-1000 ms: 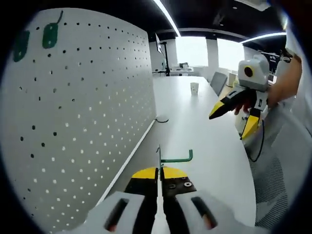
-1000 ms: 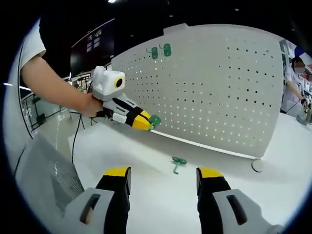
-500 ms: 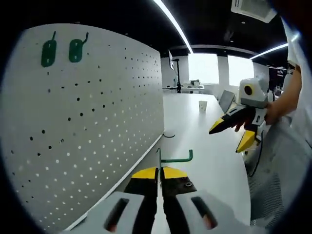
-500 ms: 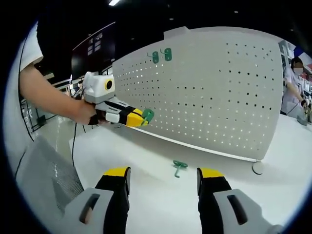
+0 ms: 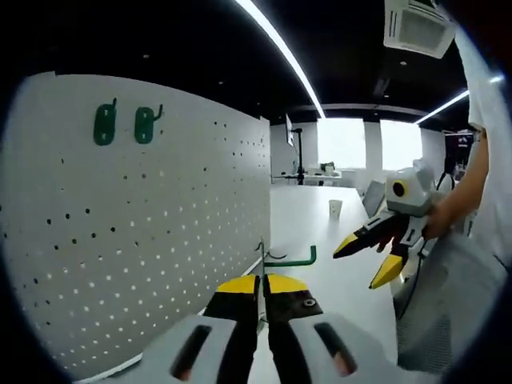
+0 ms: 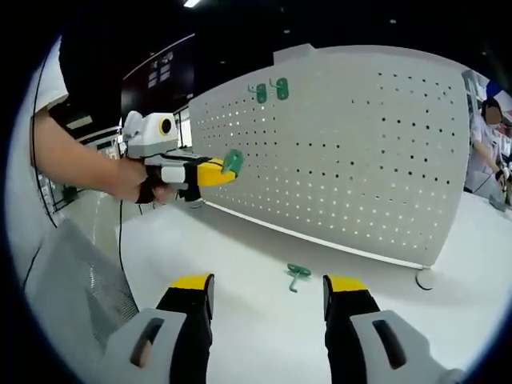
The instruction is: Insert the hook assembly into the mounting plate slot until the hook locks in place.
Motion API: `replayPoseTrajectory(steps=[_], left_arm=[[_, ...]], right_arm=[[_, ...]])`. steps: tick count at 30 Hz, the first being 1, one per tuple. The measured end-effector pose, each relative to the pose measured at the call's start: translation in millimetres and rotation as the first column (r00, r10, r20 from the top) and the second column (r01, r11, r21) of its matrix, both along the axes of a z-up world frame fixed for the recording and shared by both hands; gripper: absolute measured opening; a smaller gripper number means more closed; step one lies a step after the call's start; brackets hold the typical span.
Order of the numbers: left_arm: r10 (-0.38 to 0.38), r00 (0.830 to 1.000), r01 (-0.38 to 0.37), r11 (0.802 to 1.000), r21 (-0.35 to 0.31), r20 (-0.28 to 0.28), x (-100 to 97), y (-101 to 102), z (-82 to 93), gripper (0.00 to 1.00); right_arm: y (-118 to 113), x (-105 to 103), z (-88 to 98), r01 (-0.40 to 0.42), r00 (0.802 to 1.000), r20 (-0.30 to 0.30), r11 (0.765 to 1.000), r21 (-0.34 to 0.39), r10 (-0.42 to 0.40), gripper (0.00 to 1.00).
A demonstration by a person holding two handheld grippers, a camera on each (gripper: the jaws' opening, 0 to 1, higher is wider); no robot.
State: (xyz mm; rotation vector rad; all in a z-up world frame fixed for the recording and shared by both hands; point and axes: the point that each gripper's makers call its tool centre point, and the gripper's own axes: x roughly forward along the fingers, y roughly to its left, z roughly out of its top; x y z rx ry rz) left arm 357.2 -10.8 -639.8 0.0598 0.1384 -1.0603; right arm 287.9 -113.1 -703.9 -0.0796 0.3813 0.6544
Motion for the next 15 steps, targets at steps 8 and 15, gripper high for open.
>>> replayPoseTrajectory(steps=[8,15], left_arm=[[0.010,1.000,-0.010,1.000,-0.016,-0.003,-3.0,-2.6,0.4,0.02],[0.012,1.000,-0.012,1.000,-0.010,-0.004,-2.7,-3.3,-1.0,0.02]], right_arm=[[-0.2,0.0,1.2,-0.001,1.000,0.004,1.000,-0.005,0.001,0.54],[0.2,-0.1,7.0,0.002,1.000,0.014,1.000,0.026,-0.002,0.54]])
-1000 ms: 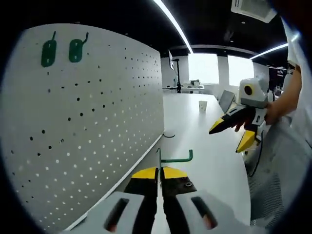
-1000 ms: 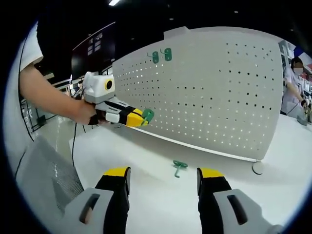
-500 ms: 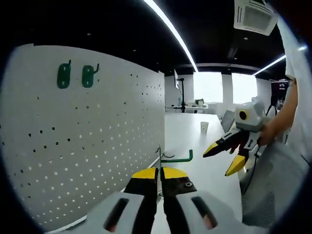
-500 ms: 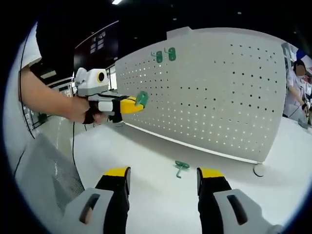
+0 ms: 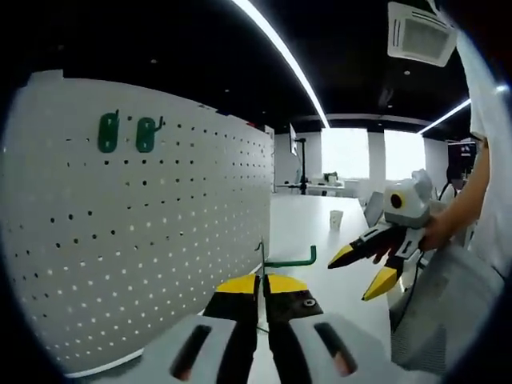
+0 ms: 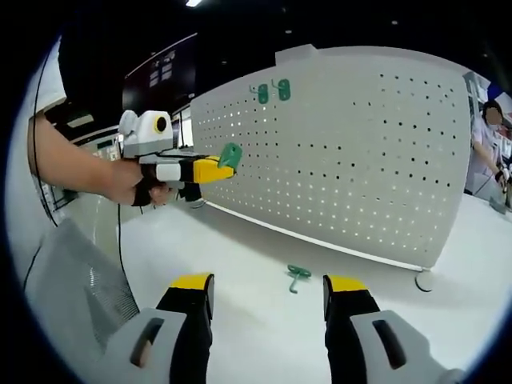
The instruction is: Insert the hook assembly into the mounting plate slot until the hook locks in place.
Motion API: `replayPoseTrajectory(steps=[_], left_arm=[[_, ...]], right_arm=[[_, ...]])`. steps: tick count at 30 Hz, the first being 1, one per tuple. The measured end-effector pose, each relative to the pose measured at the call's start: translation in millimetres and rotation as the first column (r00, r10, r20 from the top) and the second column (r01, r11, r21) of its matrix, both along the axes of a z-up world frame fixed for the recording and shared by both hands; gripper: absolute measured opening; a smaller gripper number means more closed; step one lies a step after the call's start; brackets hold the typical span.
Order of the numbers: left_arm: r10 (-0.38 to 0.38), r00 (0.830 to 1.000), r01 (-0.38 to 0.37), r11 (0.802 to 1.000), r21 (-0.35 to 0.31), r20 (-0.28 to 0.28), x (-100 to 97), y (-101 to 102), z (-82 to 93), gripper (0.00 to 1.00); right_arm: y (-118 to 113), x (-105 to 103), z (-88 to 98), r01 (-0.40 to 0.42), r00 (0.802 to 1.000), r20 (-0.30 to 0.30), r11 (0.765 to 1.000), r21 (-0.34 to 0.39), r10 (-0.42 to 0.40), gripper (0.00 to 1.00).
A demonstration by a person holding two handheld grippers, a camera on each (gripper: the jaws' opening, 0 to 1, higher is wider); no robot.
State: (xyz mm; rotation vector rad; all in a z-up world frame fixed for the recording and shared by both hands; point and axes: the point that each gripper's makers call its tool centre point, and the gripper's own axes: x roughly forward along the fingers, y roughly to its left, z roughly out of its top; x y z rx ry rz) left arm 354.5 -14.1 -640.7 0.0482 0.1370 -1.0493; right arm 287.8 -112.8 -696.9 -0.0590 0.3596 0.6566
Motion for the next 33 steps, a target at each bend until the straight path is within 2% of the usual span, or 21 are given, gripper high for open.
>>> replayPoseTrajectory(steps=[5,6,8,9,11,18,22,33], left_arm=[[0.004,1.000,-0.004,1.000,0.000,-0.003,-0.6,0,0.3,0.02],[0.003,1.000,-0.003,1.000,0.000,-0.005,-0.6,0,-0.3,0.02],[0.006,1.000,-0.006,1.000,0.001,-0.005,-0.9,0,-0.1,0.02],[0.007,1.000,-0.007,1.000,-0.001,-0.006,-0.9,0,0.2,0.02],[0.008,1.000,-0.008,1.000,-0.003,-0.006,-0.8,-1,0.5,0.02],[0.017,1.000,-0.017,1.000,-0.002,-0.009,0.3,1,0.1,0.02],[0.019,1.000,-0.020,1.000,-0.010,-0.009,-0.3,0,3.4,0.02],[0.039,0.999,-0.039,0.998,-0.039,-0.012,-1.3,-1,10.0,0.02]], right_arm=[[-1,1,7.3,0.007,1.000,0.000,0.996,0.085,-0.007,0.54],[1,1,12.8,0.009,1.000,0.003,0.991,0.134,-0.009,0.54],[1,1,17.7,0.005,1.000,0.012,0.988,0.156,-0.007,0.54],[1,1,22.7,0.012,1.000,0.014,0.979,0.206,-0.015,0.54],[-2,3,27.6,0.023,0.999,0.022,0.971,0.237,-0.029,0.55],[0,3,36.6,0.013,0.998,0.056,0.970,0.244,-0.027,0.55],[8,5,46.8,-0.006,0.996,0.090,0.972,0.235,-0.015,0.54],[34,21,63.2,-0.039,0.992,0.126,0.965,0.260,0.006,0.51]])
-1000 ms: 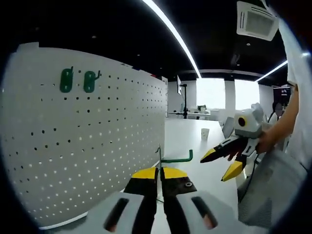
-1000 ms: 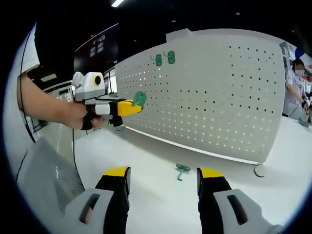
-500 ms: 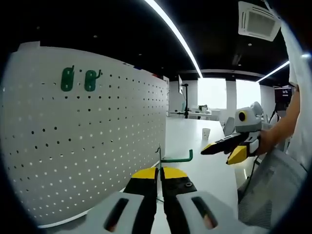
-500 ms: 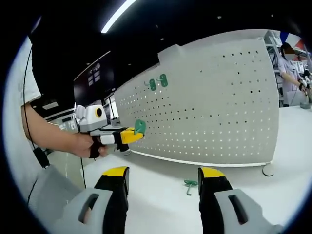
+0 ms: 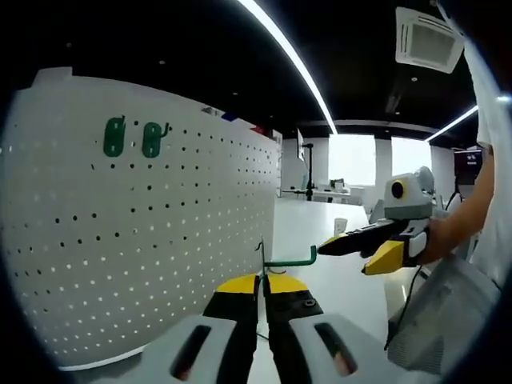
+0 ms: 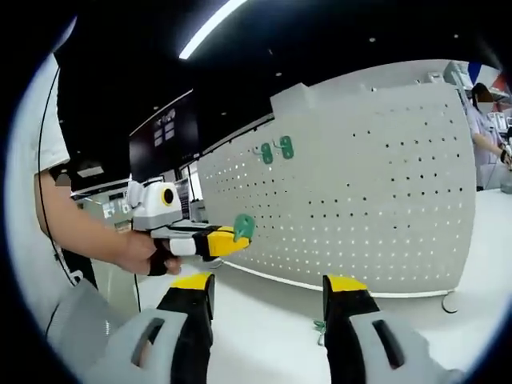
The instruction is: Insert the hook assembly into the mounting plate slot until the hook locks in place.
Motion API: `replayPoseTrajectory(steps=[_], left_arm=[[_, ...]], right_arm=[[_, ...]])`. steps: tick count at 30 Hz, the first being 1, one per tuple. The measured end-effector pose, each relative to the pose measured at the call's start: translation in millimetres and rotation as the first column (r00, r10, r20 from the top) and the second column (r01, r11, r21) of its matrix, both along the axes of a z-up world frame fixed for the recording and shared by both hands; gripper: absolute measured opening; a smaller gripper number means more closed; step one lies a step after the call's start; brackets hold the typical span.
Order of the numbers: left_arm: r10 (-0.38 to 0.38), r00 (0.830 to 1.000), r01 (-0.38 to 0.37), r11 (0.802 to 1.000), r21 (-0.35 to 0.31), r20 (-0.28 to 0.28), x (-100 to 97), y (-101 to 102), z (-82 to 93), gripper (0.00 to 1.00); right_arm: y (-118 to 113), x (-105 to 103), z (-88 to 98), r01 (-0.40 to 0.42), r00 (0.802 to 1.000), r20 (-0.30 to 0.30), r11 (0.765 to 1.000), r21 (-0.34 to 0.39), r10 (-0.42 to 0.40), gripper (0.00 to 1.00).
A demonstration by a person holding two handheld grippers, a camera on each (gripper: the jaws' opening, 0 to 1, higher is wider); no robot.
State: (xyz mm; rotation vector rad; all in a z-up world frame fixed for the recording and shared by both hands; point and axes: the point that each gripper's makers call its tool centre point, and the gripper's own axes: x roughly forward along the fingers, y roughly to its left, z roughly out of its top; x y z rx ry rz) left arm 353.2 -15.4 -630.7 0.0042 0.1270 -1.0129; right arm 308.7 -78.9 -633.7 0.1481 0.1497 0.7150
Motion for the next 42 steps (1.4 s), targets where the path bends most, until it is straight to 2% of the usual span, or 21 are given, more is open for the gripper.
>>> replayPoseTrajectory(steps=[13,19,39,42], left_arm=[[0.009,1.000,-0.009,0.999,-0.031,0.005,-3.7,-9,10.9,0.02],[0.016,1.000,-0.015,0.999,-0.038,0.012,-5.5,-11,14.4,0.02],[0.020,1.000,-0.019,0.998,-0.052,0.023,-10.9,-17,17.0,0.02],[0.017,0.999,-0.016,0.998,-0.053,0.027,-11.8,-18,17.2,0.01]], right_arm=[[23,15,22.0,-0.008,1.000,0.029,0.996,0.086,0.006,0.39],[28,19,26.0,-0.005,1.000,0.026,0.993,0.115,0.002,0.37],[41,29,32.8,0.010,1.000,-0.003,0.980,0.201,-0.010,0.15],[43,28,31.3,0.005,1.000,-0.011,0.981,0.194,-0.003,0.11]])
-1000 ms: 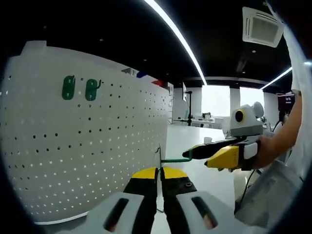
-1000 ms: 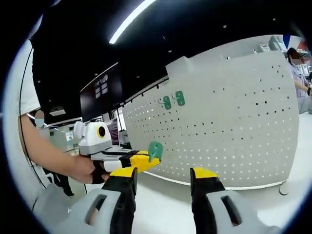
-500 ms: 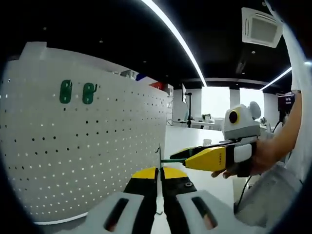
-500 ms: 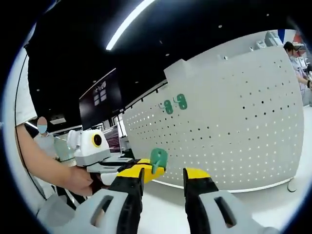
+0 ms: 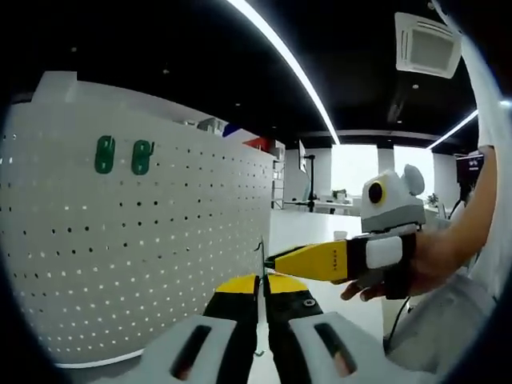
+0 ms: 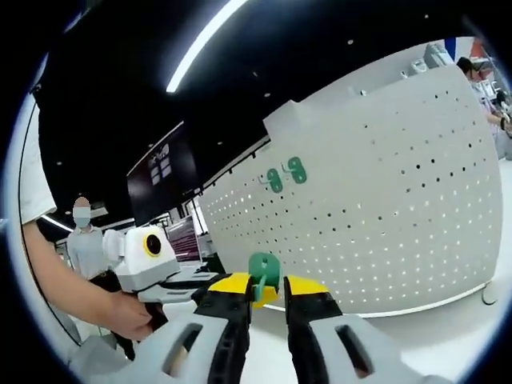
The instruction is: Insert the hook assembly into the mounting plate slot until the hook locks in place.
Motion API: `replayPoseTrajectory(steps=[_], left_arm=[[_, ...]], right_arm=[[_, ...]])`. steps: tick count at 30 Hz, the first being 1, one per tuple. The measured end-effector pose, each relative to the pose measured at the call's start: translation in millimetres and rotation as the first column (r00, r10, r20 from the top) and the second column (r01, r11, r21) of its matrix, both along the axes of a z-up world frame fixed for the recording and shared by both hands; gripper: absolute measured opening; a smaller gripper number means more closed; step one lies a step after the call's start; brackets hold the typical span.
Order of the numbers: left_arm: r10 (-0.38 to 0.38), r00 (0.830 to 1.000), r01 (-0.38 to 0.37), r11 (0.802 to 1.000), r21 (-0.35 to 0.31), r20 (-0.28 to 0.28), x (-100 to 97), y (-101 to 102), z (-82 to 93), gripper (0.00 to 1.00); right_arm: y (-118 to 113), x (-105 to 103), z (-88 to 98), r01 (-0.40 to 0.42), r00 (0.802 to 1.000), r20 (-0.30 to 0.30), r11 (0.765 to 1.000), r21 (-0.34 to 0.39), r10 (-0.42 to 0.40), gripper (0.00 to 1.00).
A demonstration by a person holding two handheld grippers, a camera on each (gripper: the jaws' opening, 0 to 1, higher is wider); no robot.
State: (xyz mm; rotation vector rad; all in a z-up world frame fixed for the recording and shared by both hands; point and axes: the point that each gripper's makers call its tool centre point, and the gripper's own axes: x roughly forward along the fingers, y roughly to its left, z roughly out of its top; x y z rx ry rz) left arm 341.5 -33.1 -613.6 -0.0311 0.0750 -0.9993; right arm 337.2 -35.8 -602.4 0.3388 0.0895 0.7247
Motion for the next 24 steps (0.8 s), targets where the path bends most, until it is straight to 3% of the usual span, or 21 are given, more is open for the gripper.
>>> replayPoseTrajectory(steps=[14,24], left_arm=[[0.009,1.000,-0.010,1.000,0.006,0.014,-0.8,1.4,1.7,0.01],[0.009,1.000,-0.010,1.000,0.019,0.021,-1.6,-0.8,1.4,0.01]], right_arm=[[4.8,-1.4,2.4,0.010,1.000,-0.026,0.999,0.051,-0.008,0.03],[3.2,-2.2,2.3,0.046,0.999,-0.018,0.999,0.021,-0.045,0.01]])
